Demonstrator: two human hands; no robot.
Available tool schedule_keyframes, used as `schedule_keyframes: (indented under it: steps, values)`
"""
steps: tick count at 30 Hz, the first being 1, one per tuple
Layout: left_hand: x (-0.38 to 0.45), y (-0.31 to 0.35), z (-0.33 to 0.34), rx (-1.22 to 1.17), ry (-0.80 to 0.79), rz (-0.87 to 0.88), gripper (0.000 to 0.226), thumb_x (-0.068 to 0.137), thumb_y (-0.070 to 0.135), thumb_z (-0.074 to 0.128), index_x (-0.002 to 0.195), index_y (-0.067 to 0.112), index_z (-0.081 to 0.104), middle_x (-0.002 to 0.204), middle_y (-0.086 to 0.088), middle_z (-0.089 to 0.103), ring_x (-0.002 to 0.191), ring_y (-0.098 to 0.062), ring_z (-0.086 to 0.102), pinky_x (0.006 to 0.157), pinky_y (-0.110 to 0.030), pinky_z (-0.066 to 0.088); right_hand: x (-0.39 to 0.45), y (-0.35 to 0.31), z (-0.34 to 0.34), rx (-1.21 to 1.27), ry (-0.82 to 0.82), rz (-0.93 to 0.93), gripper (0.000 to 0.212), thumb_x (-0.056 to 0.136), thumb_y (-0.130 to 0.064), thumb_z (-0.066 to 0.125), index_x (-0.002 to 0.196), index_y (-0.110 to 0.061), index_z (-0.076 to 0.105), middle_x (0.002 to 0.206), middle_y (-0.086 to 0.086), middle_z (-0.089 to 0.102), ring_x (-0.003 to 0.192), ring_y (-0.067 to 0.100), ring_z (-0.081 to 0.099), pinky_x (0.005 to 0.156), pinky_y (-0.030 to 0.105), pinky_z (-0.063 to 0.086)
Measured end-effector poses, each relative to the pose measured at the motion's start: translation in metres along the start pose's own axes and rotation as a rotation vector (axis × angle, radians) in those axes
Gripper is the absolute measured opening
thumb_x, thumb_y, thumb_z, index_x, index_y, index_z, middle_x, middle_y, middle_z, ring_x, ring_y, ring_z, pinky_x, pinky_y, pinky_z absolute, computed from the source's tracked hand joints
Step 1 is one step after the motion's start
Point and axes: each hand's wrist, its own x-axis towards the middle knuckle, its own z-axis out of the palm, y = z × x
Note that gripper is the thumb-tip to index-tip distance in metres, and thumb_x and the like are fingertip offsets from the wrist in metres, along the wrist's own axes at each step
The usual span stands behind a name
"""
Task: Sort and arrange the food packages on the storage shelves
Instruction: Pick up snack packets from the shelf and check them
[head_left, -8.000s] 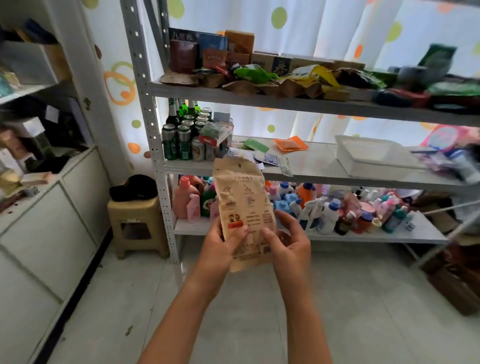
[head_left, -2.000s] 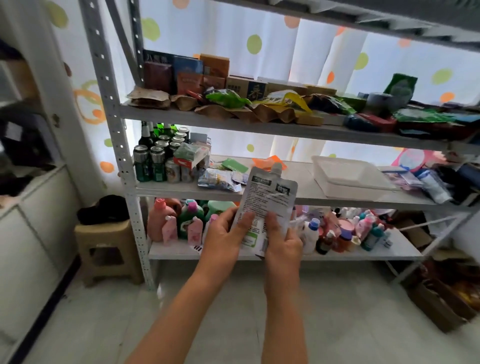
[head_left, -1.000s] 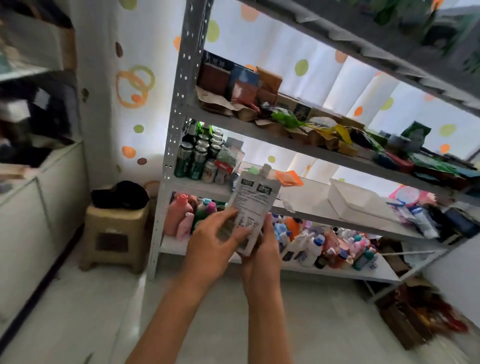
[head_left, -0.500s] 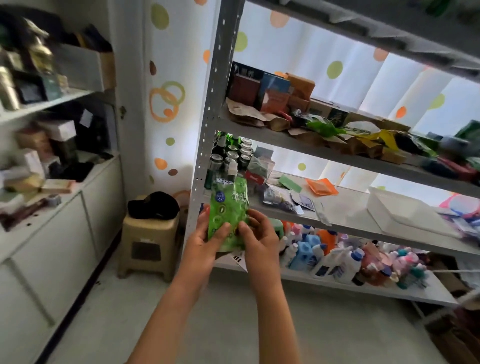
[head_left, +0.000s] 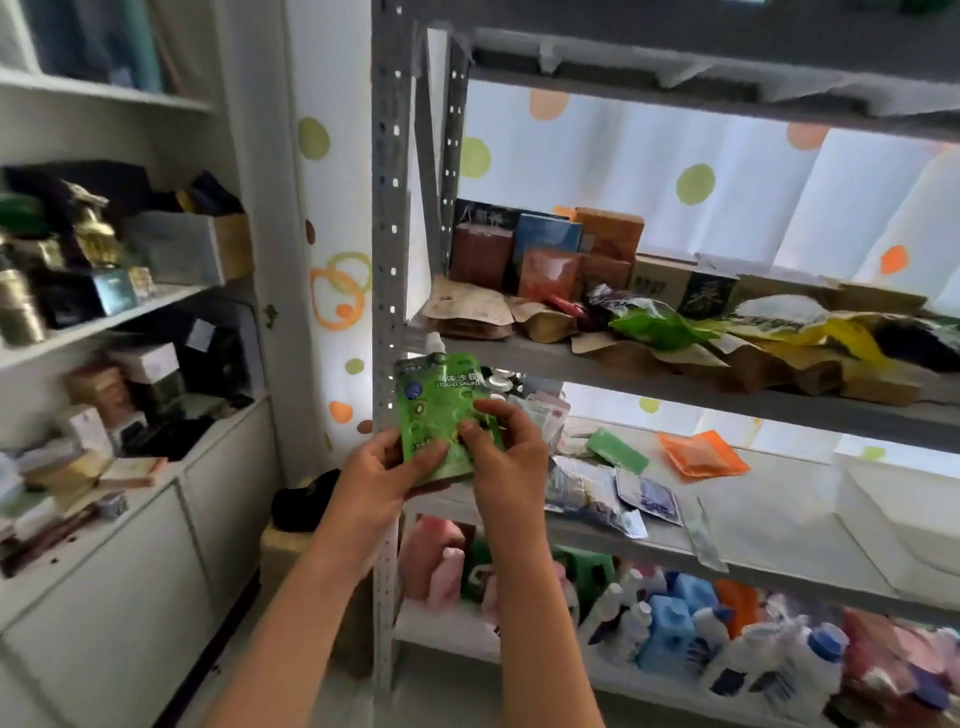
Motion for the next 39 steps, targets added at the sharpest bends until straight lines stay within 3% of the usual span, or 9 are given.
schedule_keyframes:
  steps: [4,9,13,17,20,25,29,34,39]
  values:
    - [0.046,0.012,0.026,-0.059,0.134,0.037,0.047,0.070,0.012,0.075,0.116,0.007,0.064,0.104,-0.010,0.076,0.095,-0.024,0.073,0.079,-0.031,0.061,0.069,0.006,-0.009,-0.068,-0.049,-0.031,0.016,0.091,-0.011,0.071,0.102,-0.023,0.068,0.100,0.000,0.072,0.094,0.019,0.069,0.086,0.039,0.059]
    - [0.100,0.044,0.048,0.070,0.190,0.078,0.045,0.067,0.015,0.078,0.109,0.014,0.066,0.101,-0.007,0.076,0.094,-0.023,0.073,0.085,-0.036,0.056,0.140,-0.003,-0.021,-0.113,-0.157,-0.069,0.015,0.092,-0.017,0.072,0.106,-0.018,0.067,0.095,0.001,0.070,0.075,0.007,0.065,0.063,0.018,0.052]
    - [0.145,0.070,0.058,0.144,0.169,0.066,0.019,0.083,-0.004,0.070,0.095,0.010,0.065,0.095,-0.011,0.073,0.083,-0.024,0.072,0.074,-0.028,0.062,0.184,-0.010,-0.029,-0.217,-0.123,-0.136,0.007,0.095,-0.015,0.068,0.101,-0.018,0.067,0.086,-0.006,0.068,0.072,0.003,0.062,0.062,0.011,0.047]
    - [0.189,0.085,0.057,0.281,0.159,0.062,0.018,0.082,0.002,0.075,0.086,0.016,0.064,0.090,-0.006,0.073,0.076,-0.016,0.073,0.079,-0.026,0.060,0.222,-0.007,-0.043,-0.591,-0.092,-0.229,0.027,0.091,-0.006,0.060,0.114,-0.017,0.070,0.107,0.000,0.070,0.102,0.018,0.062,0.086,0.033,0.051]
    - [0.221,0.090,0.053,0.297,0.143,-0.006,0.017,0.081,0.002,0.076,0.094,0.005,0.065,0.100,-0.017,0.073,0.089,-0.029,0.072,0.090,-0.039,0.058,0.243,-0.006,-0.054,-0.944,-0.126,-0.261,0.043,0.082,-0.003,0.058,0.122,-0.016,0.068,0.125,0.005,0.065,0.125,0.025,0.046,0.100,0.035,0.039]
    - [0.262,0.090,0.051,0.329,0.142,-0.091,0.033,0.077,0.001,0.079,0.103,-0.013,0.064,0.100,-0.027,0.071,0.092,-0.037,0.071,0.094,-0.047,0.055,0.272,0.008,-0.061,-1.252,-0.220,-0.277,0.039,0.086,-0.021,0.063,0.125,-0.019,0.069,0.135,0.003,0.062,0.139,0.028,0.038,0.114,0.039,0.031]
    - [0.288,0.086,0.059,0.403,0.137,-0.118,0.028,0.075,0.004,0.083,0.094,-0.010,0.067,0.097,-0.027,0.071,0.089,-0.036,0.071,0.093,-0.046,0.056,0.281,0.016,-0.061,-1.436,-0.230,-0.378,0.027,0.093,-0.024,0.057,0.115,-0.019,0.071,0.126,0.002,0.066,0.130,0.028,0.044,0.107,0.038,0.033]
    - [0.300,0.087,0.070,0.432,0.088,-0.139,0.023,0.077,0.004,0.081,0.091,-0.008,0.067,0.087,-0.022,0.071,0.068,-0.025,0.071,0.072,-0.035,0.061,0.284,0.019,-0.059,-1.558,-0.153,-0.452,0.025,0.095,-0.027,0.055,0.111,-0.020,0.074,0.114,0.000,0.071,0.118,0.026,0.050,0.099,0.038,0.038]
    - [0.313,0.091,0.068,0.436,0.077,-0.155,0.033,0.067,0.013,0.089,0.089,-0.005,0.072,0.090,-0.021,0.074,0.089,-0.035,0.072,0.091,-0.048,0.056,0.287,0.013,-0.058,-1.534,-0.028,-0.450,0.026,0.099,-0.023,0.049,0.111,-0.011,0.069,0.114,0.007,0.072,0.117,0.029,0.054,0.096,0.039,0.041]
